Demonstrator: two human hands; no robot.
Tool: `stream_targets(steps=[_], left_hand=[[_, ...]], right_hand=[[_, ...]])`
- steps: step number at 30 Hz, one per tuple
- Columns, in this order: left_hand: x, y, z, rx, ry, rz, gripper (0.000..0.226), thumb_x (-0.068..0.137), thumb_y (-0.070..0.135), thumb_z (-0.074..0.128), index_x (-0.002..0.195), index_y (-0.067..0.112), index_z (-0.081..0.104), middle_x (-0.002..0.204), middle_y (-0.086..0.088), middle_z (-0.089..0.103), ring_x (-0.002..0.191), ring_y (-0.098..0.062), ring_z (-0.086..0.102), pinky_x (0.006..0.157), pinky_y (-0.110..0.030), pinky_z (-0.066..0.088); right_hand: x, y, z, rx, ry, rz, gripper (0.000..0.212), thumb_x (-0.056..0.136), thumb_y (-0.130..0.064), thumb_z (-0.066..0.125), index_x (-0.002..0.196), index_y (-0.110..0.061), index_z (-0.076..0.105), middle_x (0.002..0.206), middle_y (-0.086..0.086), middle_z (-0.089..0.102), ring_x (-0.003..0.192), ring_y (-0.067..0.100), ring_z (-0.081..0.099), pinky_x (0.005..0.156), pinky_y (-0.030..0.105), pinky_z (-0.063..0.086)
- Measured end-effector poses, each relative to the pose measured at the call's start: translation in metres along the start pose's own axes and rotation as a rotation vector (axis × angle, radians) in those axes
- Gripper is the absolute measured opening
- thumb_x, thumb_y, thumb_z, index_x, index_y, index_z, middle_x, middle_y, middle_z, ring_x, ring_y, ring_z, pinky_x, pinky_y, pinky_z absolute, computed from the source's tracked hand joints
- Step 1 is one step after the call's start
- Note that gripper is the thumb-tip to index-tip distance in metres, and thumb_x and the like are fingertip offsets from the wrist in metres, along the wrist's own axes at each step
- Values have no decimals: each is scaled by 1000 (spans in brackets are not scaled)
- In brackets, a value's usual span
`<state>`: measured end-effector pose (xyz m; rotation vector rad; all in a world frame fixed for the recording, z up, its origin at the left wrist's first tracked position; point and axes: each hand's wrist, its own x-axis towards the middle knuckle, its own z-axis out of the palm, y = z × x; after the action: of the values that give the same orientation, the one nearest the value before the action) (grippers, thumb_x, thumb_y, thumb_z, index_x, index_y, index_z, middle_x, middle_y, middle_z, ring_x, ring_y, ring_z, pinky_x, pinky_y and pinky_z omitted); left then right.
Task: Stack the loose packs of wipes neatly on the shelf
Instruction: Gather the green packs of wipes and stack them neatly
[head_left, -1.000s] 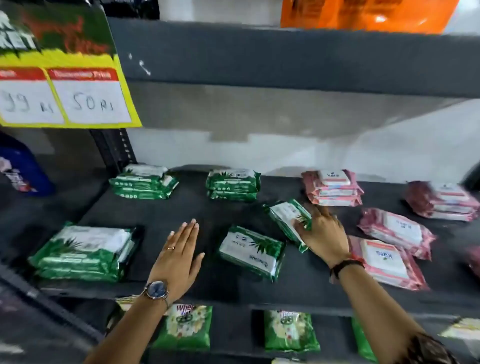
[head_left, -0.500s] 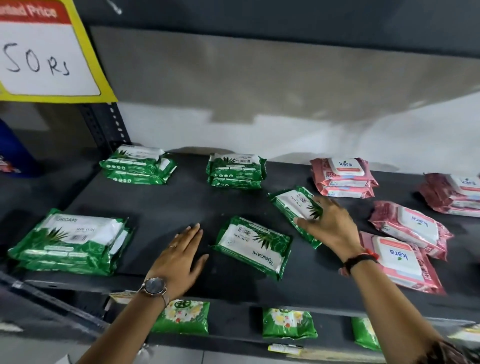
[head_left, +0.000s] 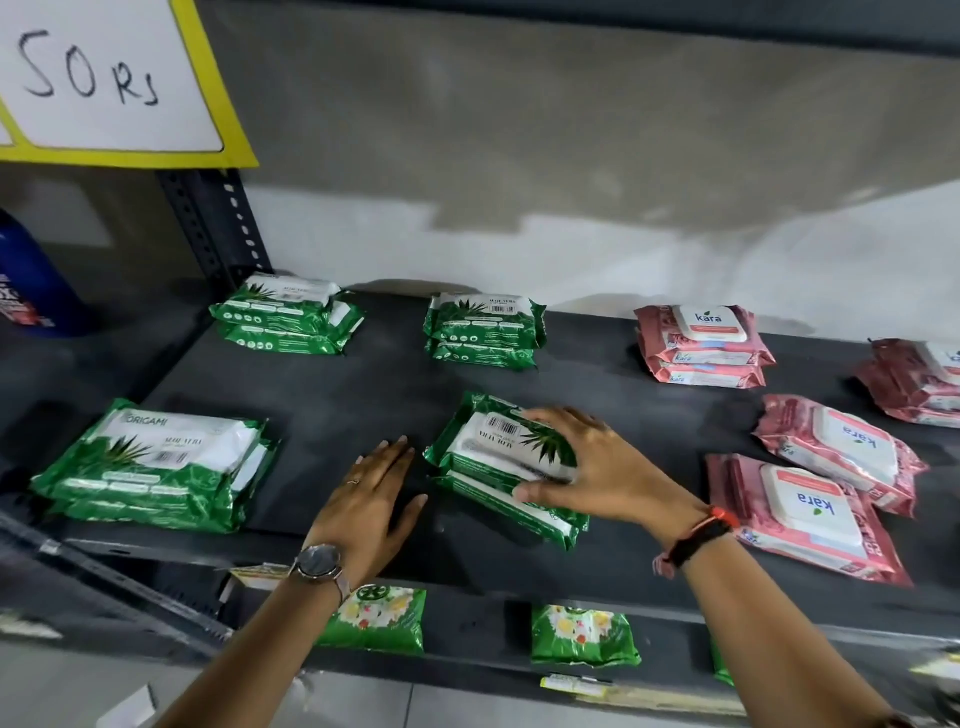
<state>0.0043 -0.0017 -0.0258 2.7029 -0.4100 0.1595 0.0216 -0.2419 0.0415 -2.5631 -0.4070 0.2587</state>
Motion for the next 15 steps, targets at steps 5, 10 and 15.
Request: stream_targets(steps=[5, 10, 15], left_hand=[[-12, 46, -1, -774, 388, -483, 45, 85, 18, 53, 127, 9, 39, 134, -11, 44, 120, -25, 43, 100, -35, 35], [6, 87, 0, -1463, 275, -882, 57, 80, 25, 59, 128, 14, 30, 133, -9, 40, 115, -25, 45, 90, -38, 41], [37, 94, 1, -1400, 80, -809, 72, 76, 21, 66, 133, 14, 22, 138, -15, 40, 122, -30, 43, 104, -49, 36]], right_hand=[[10, 6, -18, 302, 56, 84, 47, 82, -50, 48, 121, -26, 48, 124, -2, 55, 117, 10, 46, 93, 22, 33], [12, 12, -13, 347, -117, 240, 43, 85, -51, 40, 106, -20, 60, 113, -2, 62, 109, 14, 54, 95, 26, 37], [-7, 7, 5, 336, 41, 311, 50, 85, -54, 38, 96, -11, 61, 103, 19, 68, 96, 30, 62, 91, 41, 46]])
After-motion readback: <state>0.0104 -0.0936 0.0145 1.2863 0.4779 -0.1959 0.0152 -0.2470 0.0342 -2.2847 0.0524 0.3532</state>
